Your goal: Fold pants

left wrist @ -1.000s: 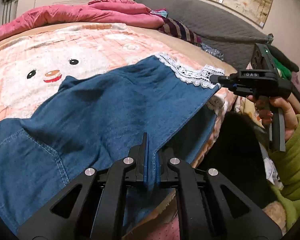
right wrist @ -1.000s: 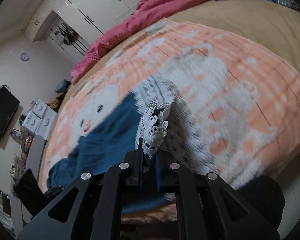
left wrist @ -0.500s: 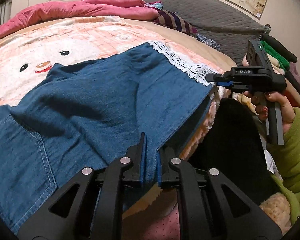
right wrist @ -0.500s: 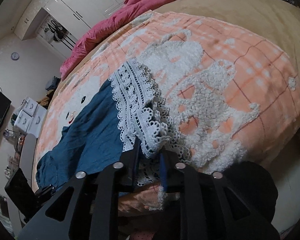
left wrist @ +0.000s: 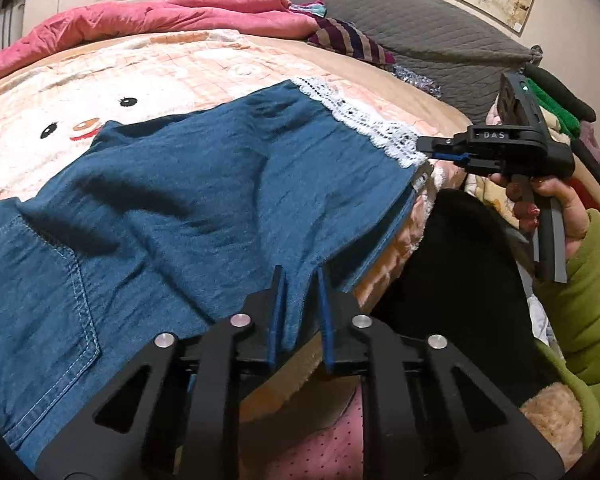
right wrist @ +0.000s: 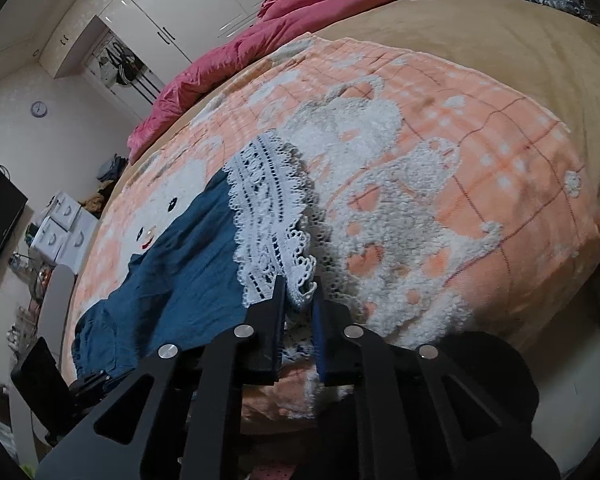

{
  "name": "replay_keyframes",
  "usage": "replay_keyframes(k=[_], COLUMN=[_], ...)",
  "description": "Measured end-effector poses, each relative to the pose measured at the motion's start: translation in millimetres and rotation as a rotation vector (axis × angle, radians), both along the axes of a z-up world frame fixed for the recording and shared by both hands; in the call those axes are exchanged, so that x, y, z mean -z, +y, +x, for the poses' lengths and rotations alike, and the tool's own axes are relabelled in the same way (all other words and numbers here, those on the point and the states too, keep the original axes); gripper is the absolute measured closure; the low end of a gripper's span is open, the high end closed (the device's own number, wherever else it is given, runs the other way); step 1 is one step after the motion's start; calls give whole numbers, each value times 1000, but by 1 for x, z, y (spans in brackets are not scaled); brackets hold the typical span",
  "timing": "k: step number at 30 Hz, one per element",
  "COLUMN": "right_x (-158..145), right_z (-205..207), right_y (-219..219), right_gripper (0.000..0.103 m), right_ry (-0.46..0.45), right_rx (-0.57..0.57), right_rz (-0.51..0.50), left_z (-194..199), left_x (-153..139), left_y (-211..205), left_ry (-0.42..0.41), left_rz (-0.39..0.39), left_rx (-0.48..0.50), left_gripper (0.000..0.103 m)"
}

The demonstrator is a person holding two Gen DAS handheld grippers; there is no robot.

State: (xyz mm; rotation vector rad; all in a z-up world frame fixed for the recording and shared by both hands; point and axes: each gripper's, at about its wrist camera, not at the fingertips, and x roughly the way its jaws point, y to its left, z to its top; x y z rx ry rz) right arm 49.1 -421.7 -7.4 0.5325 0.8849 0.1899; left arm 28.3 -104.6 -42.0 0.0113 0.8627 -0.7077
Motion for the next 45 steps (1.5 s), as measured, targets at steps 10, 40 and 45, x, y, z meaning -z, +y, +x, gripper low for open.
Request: replay_keyframes(k=[10,40,45], right_x=[14,-3,7], right_z=[-3,29,29], right_y=[-3,141,147], right_gripper=[81,40,40], right_ry=[55,-45,-4], right_rx=[3,-355,-393], right_rz=[-76,-331,-365], left_z=[5,-42,-31], left_x=[12,-30,-18], left_y=[3,214,200], left_ry=[38,120,127], left_rz=[45,10,60], left_rx=[-6,-738,-746], left_gripper=[95,35,68])
